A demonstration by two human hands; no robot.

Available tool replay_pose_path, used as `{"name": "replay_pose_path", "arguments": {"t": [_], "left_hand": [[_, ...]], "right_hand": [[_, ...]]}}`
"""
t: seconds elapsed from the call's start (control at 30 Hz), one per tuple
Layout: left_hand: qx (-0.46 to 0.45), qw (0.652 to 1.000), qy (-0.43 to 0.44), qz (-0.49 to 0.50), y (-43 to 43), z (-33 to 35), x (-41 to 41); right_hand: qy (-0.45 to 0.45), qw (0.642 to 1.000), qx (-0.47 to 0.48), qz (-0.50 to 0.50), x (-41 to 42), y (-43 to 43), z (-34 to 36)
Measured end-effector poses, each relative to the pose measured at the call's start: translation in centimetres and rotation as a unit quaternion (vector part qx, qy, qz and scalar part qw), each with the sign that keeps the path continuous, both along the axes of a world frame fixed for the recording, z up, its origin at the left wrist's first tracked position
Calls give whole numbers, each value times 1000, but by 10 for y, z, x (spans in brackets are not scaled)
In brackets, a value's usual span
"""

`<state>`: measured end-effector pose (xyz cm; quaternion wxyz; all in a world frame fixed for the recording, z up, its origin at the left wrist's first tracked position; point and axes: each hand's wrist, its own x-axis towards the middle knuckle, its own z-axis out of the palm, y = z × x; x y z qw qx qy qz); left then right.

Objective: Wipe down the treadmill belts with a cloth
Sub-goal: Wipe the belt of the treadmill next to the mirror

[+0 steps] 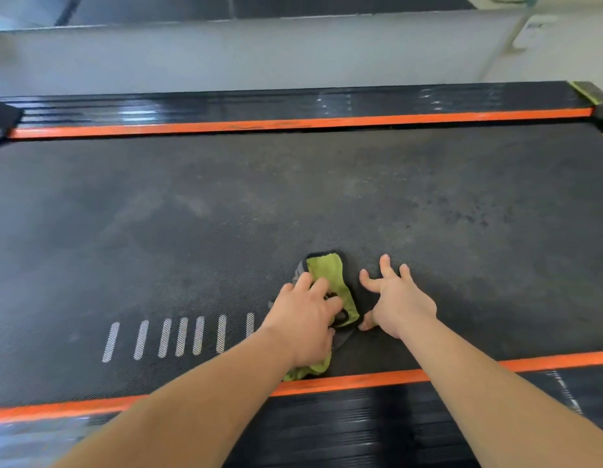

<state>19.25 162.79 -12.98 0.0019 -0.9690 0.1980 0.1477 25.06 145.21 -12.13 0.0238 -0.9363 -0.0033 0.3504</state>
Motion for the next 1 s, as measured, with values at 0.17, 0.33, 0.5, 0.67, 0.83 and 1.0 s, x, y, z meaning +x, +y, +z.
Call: {"name": "replay_pose_path", "arguments": {"t": [0.17, 0.33, 0.5, 0.67, 0.83, 1.0], "left_hand": [[-32, 995, 1, 99, 52, -7, 17], [-116, 885, -21, 450, 74, -14, 11], [-102, 954, 18, 280, -5, -8, -56], [-75, 972, 52, 218, 35, -1, -19], [-65, 892, -9, 446, 114, -15, -4], [-131, 903, -92, 399, 29, -27, -43]], "right_hand": [[3, 1000, 15, 2, 1, -2, 2], [10, 1000, 8, 3, 2, -1, 3], [7, 1000, -1, 7, 2, 2, 6], [-1, 1000, 3, 12, -3, -2, 9], [0, 1000, -1, 20, -4, -3, 8], [-2, 999, -23, 26, 3, 3, 7]]}}
